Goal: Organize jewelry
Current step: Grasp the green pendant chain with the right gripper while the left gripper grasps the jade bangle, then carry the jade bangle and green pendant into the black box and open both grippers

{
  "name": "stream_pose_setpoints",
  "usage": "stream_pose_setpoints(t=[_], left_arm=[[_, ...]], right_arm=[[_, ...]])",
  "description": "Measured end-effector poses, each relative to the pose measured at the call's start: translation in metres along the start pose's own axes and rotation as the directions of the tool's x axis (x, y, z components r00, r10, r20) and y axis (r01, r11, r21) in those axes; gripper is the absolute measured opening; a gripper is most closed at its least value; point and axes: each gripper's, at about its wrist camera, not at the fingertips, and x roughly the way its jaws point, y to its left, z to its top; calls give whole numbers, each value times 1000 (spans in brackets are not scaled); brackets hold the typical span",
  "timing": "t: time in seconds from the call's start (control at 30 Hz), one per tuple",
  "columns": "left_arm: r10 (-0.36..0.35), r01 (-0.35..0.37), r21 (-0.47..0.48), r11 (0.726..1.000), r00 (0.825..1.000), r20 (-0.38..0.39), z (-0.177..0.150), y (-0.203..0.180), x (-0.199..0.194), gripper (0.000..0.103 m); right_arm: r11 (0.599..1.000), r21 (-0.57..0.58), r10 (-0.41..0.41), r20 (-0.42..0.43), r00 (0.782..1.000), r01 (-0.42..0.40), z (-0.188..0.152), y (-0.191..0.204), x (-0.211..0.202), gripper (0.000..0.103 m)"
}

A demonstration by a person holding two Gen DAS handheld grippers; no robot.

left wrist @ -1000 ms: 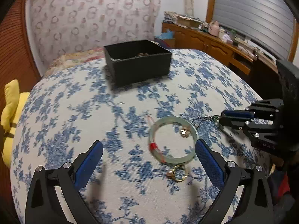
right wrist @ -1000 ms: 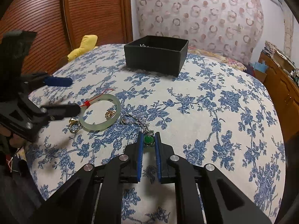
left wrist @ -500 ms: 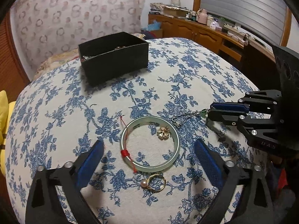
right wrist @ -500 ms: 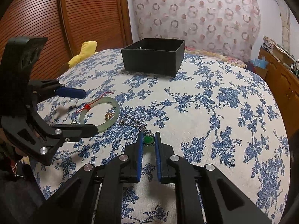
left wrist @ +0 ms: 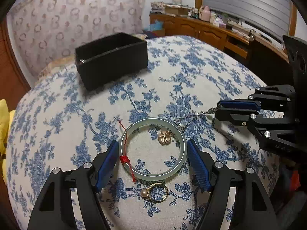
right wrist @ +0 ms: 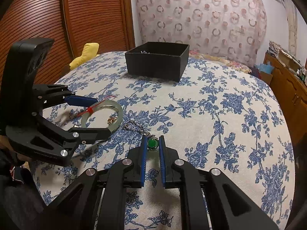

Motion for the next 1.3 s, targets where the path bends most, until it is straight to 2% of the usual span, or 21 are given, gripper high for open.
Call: stream_pose_setpoints(t=[0.27,0.6,1.0,1.3], left_arm=[[18,-14,-42,999,995,97,12,11,-29,69],[49,-36,-80,996,984,170,26,25,-52,69],[69,-40,-146,988,978,199,35,59,-54,69],[106,-67,-190,979,973,205,57,90,-47,69]], right_arm=[[1000,-13,13,73,997,-13,19,2,-26,13],[997,-79,2,159,987,11,57,8,-54,13],[991,-135,14,176,984,10,108,5,-36,13],[988,-155,20,183,983,9,147,-5,-6,13]])
